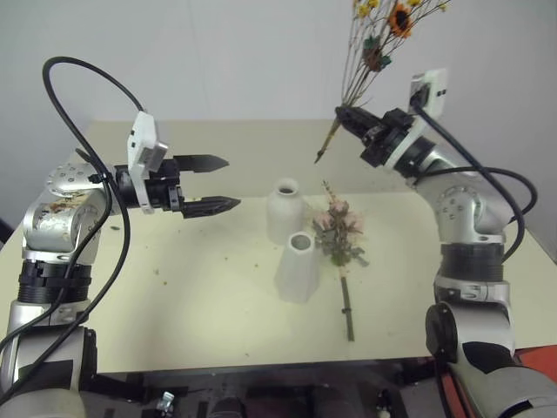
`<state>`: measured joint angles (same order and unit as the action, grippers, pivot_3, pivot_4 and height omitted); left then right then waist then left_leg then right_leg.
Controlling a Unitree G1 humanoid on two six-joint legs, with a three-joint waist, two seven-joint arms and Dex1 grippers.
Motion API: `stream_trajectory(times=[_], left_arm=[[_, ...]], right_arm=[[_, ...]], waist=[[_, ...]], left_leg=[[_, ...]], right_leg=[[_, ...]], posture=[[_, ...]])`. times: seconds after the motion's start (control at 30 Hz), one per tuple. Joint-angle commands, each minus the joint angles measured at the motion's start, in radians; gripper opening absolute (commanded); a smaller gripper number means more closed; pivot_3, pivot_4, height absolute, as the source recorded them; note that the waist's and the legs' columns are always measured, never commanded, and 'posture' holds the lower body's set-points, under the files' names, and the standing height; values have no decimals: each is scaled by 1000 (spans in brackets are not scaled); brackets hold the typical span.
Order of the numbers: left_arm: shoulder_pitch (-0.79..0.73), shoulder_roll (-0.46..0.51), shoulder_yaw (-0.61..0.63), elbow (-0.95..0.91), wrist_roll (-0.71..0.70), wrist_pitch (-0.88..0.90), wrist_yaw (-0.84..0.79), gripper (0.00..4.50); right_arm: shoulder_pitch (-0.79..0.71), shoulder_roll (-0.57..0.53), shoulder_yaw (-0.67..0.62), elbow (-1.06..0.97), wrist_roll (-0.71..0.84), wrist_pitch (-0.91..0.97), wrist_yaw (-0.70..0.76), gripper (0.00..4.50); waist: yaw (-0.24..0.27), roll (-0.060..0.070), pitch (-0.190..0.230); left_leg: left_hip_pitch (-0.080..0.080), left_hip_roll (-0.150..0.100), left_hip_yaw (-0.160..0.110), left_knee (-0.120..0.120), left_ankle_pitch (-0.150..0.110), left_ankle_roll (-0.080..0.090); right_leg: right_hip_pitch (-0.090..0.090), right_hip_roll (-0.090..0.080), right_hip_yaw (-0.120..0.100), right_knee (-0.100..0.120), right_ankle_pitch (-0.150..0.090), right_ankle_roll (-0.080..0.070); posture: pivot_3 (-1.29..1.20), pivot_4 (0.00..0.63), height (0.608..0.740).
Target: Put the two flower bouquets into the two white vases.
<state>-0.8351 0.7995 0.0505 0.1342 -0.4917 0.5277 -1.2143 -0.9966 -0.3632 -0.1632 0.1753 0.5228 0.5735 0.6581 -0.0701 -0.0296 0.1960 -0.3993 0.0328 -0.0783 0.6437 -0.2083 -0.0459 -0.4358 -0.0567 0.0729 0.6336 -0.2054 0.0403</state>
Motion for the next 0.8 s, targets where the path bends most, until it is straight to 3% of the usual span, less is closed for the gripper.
stream_trajectory(times=[0.03, 0.23, 0.8], left_arm=[[-63, 22, -6, -19, 16, 94, 57, 4500], [-99, 22, -17, -9, 30, 181, 103, 4500], [-70, 24, 2, -38, 11, 183, 106, 4500]], right_arm=[[-16, 12, 16, -32, 1, -63, 40, 59], [-15, 32, 75, -4, -41, -131, 90, 59], [-128, 75, 216, 254, -224, -230, 151, 59]], waist=[[1, 0, 0], [0, 0, 0], [-2, 0, 0]], left_leg=[[-1, 0, 0, 0, 0, 0], [0, 0, 0, 0, 0, 0], [0, 0, 0, 0, 0, -1]], right_leg=[[-1, 0, 0, 1, 0, 0], [-3, 0, 0, 6, 0, -1], [-4, 1, 0, 8, 0, -2]], posture=[[0, 150, 740], [0, 150, 740], [0, 150, 740]])
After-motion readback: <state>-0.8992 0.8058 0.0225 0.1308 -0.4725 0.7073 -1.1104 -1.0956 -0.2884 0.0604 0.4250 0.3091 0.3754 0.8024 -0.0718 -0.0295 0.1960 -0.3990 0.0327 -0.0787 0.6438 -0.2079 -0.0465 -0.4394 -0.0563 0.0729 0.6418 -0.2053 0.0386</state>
